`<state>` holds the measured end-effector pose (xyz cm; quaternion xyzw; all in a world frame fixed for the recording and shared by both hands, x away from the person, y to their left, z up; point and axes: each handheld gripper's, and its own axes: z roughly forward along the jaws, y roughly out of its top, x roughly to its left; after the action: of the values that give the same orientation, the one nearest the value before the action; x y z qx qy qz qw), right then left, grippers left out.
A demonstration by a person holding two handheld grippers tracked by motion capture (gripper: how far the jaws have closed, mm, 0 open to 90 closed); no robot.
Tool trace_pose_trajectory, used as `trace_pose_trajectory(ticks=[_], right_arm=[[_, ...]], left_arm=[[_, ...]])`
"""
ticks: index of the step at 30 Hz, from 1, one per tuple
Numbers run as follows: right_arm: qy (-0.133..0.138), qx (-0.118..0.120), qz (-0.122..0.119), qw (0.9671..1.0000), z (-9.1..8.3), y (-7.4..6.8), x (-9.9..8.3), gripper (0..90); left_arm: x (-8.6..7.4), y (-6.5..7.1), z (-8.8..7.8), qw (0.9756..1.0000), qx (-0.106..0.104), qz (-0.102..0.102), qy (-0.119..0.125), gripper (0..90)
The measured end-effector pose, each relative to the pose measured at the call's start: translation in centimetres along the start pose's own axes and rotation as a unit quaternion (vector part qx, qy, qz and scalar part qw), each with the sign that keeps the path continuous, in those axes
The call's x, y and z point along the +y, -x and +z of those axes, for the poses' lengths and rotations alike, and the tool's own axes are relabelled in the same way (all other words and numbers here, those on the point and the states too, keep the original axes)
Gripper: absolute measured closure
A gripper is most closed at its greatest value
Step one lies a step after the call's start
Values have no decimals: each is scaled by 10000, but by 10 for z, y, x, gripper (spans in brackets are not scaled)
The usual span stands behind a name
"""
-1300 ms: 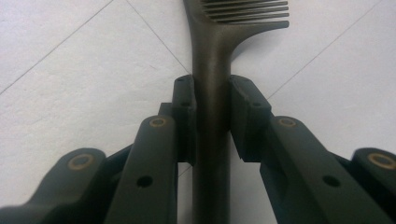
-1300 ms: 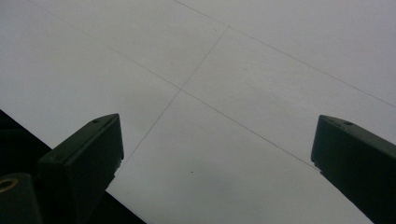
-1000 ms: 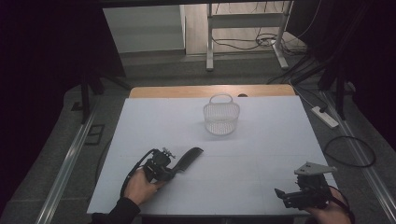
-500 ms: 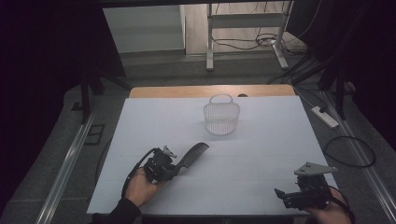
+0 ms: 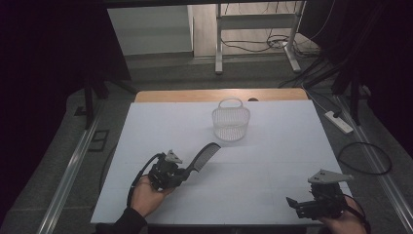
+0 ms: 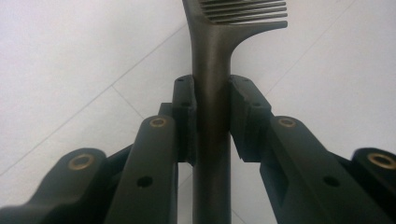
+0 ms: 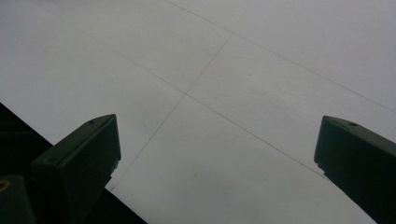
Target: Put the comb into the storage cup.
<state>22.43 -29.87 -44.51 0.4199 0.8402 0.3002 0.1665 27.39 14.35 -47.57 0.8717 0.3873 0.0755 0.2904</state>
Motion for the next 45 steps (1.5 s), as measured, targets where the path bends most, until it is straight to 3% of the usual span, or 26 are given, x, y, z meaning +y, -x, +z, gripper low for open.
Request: trace_pose_trajectory(ticks=[9, 14, 20, 27, 37, 45], right_arm=[[303, 39, -88, 9995, -5, -1, -1, 0], [687, 133, -276, 9972, -8, -4, -1, 0], [888, 182, -256, 9956, -9, -3, 0, 0], [1168, 467, -76, 9920, -11, 0, 6, 0], [1507, 745, -118, 9857, -10, -1, 20, 0], [1614, 1152, -60, 9801, -7, -2, 37, 0]], left_arm=[[1, 4, -9, 9988, -115, 61, 466, 730], [0, 6, -13, 9972, -263, 130, 683, 730], [0, 7, -16, 9957, -317, 152, 862, 730], [0, 9, -19, 9943, -277, 209, 1008, 730], [2, 13, -21, 9934, -180, 343, 1083, 730], [4, 14, -22, 9922, -169, 344, 1183, 731]])
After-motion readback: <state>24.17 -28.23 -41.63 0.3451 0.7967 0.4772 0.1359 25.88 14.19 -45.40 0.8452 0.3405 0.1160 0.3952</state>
